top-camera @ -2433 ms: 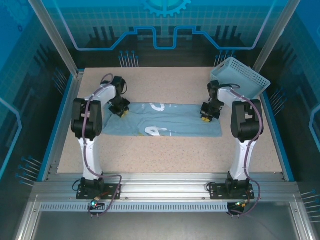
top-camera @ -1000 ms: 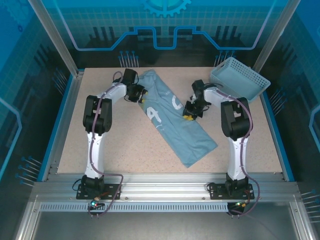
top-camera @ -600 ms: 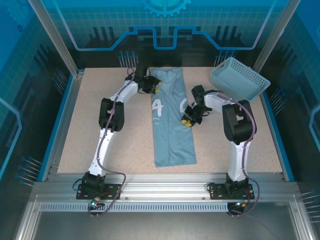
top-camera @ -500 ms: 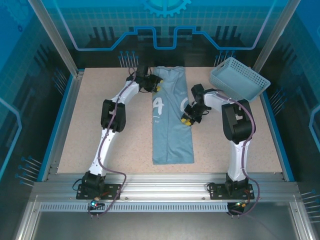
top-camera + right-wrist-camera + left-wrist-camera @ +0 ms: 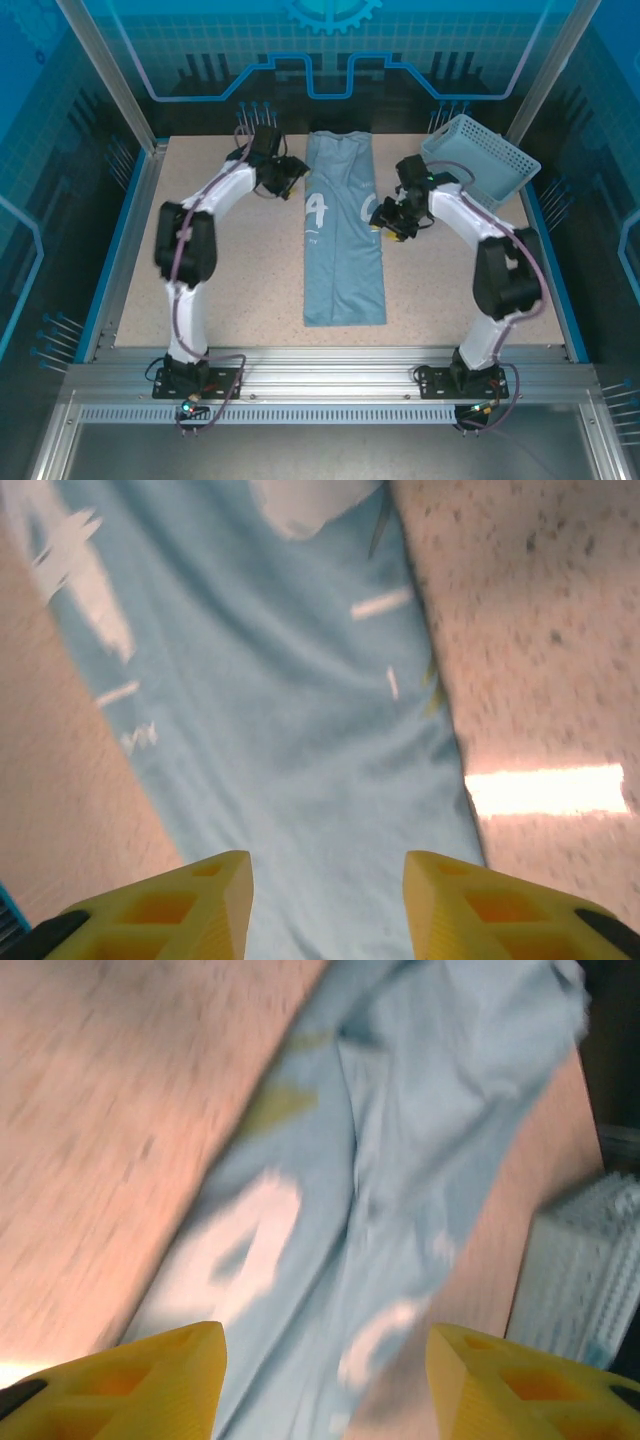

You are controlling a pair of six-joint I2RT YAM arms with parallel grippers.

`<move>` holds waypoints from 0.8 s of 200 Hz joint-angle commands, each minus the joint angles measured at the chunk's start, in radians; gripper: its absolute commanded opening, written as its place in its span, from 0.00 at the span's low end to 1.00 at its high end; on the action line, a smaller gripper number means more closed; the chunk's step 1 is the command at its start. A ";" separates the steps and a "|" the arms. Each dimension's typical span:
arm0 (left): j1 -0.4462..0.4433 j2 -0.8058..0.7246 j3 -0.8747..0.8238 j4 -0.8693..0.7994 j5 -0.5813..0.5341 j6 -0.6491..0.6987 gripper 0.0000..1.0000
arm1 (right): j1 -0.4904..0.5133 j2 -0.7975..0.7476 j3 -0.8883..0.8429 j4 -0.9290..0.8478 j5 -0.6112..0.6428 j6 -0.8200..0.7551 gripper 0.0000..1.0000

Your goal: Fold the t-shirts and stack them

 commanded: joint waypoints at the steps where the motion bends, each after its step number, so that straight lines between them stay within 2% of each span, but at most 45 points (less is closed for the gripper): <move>1: -0.054 -0.213 -0.371 -0.092 0.101 0.104 0.57 | 0.012 -0.078 -0.159 -0.048 -0.074 -0.068 0.46; 15: -0.101 -0.359 -0.597 -0.073 0.185 0.122 0.58 | 0.019 -0.142 -0.262 -0.040 -0.146 -0.078 0.50; 26: -0.160 -0.448 -0.712 -0.056 0.244 0.147 0.65 | 0.030 -0.175 -0.337 -0.024 -0.215 -0.095 0.53; 33: -0.207 -0.491 -0.752 -0.061 0.259 0.172 0.67 | 0.036 -0.183 -0.369 -0.018 -0.238 -0.108 0.53; 47: -0.299 -0.517 -0.813 -0.091 0.247 0.199 0.67 | 0.063 -0.184 -0.424 -0.016 -0.259 -0.133 0.54; 61: -0.337 -0.509 -0.871 -0.071 0.257 0.163 0.66 | 0.086 -0.181 -0.484 0.000 -0.272 -0.122 0.54; 102: -0.376 -0.449 -0.890 0.025 0.288 0.124 0.61 | 0.106 -0.208 -0.585 0.053 -0.277 -0.063 0.55; 131: -0.431 -0.390 -0.854 -0.039 0.247 0.148 0.53 | 0.110 -0.237 -0.619 0.050 -0.263 -0.036 0.53; 160: -0.451 -0.372 -0.867 0.008 0.248 0.123 0.48 | 0.114 -0.247 -0.660 0.113 -0.274 0.000 0.50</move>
